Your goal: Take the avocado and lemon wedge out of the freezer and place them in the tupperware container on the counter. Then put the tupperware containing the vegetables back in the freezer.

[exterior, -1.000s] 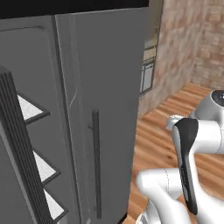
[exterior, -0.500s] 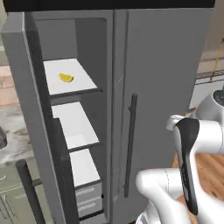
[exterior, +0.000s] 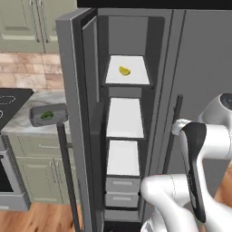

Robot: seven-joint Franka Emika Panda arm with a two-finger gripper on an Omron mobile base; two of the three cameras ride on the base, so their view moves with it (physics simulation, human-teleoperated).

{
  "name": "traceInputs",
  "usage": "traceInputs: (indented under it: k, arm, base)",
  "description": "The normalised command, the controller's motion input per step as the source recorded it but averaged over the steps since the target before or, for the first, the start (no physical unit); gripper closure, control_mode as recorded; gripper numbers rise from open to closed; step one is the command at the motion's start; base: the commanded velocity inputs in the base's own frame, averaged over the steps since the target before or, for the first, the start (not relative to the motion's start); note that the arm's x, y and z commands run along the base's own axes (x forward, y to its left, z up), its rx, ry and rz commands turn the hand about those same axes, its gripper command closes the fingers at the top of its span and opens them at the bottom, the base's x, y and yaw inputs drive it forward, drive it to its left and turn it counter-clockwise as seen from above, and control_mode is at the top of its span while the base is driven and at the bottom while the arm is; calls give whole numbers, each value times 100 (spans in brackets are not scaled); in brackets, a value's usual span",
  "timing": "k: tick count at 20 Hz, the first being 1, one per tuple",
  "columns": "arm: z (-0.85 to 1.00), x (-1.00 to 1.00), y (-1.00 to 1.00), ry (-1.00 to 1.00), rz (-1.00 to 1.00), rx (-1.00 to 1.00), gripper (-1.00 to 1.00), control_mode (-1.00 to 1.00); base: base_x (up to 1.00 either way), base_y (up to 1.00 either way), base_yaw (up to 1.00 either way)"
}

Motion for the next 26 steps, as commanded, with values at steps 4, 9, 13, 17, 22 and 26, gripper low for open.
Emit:
traceInputs:
  k: [4,9,13,17,22,26]
  arm:
    - [0,0,0,0,0,0,-100,100]
    - [0,0,0,0,0,0,-100,100]
    - [0,0,0,0,0,0,-100,100]
    - [0,0,0,0,0,0,-100,100]
    - [0,0,0,0,0,0,-100,100]
    - [0,0,0,0,0,0,-100,100]
  base:
    - [1,9,36]
    - [0,20,18]
    - [6,47,7]
    - [54,34,0]
    - [66,16,0]
    - [61,21,0]
